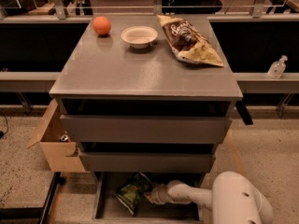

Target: Pick green jalapeno chip bag from bottom drawer and place on counter

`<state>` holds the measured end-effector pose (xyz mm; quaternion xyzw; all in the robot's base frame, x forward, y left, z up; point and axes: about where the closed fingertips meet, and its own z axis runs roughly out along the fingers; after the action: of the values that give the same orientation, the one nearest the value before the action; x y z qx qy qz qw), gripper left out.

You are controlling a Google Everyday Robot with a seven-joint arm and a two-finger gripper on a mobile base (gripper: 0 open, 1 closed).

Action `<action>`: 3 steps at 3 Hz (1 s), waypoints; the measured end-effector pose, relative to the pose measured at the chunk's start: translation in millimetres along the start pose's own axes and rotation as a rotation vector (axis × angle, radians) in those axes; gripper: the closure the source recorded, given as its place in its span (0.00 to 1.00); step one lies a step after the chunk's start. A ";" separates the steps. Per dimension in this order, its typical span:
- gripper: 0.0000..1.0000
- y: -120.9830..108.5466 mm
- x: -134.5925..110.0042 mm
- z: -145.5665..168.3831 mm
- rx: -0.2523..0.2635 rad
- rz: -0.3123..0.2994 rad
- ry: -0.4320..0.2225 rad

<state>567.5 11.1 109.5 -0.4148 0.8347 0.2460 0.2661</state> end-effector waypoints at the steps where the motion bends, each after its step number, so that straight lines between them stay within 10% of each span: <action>1: 1.00 0.0 -0.2 -0.2 0.000 0.000 0.000; 3: 1.00 0.4 -1.2 -1.5 0.000 0.000 0.000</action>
Offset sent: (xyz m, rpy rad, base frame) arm -0.0377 -0.0636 0.1499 0.1373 -0.2794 0.0632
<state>567.5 11.1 111.5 -0.4148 0.8346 0.2460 0.2662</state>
